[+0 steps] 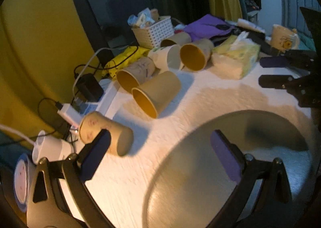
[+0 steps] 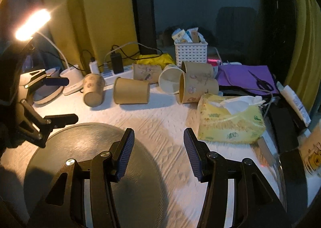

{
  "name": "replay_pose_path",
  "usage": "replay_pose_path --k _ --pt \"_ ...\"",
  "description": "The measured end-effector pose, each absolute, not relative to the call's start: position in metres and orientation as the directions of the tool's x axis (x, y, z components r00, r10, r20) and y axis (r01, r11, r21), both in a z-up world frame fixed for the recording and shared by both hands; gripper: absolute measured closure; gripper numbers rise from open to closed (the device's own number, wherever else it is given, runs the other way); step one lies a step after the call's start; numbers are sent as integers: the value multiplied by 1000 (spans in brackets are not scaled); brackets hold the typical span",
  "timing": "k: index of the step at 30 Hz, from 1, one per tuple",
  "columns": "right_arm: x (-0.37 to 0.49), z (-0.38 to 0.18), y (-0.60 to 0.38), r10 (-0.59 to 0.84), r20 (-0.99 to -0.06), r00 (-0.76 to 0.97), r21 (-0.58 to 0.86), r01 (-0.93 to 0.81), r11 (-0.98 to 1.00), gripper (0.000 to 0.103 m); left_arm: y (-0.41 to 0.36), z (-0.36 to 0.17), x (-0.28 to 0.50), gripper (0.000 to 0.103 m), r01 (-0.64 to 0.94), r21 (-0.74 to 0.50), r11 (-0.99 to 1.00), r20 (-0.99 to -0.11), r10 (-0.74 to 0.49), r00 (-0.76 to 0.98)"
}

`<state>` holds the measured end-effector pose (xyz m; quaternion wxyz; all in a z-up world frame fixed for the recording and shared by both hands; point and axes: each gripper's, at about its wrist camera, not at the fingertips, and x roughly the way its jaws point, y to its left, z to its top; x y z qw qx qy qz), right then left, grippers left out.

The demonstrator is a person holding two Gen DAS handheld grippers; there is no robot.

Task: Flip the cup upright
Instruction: 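Reach the left gripper to a tan paper cup lying on its side and grasp it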

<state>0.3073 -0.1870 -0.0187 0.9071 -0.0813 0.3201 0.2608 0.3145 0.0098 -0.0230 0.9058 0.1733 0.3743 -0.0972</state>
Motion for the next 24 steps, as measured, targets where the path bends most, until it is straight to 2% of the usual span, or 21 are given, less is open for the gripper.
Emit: replay_pose_path --k 14,24 --pt "371 -28 -184 447 -630 636 55 -537 842 49 -6 -38 420 2 411 383 827 -737 6 676" --pt "375 -33 -187 458 -636 621 71 -544 836 49 -25 -73 440 3 513 422 748 -791 27 611"
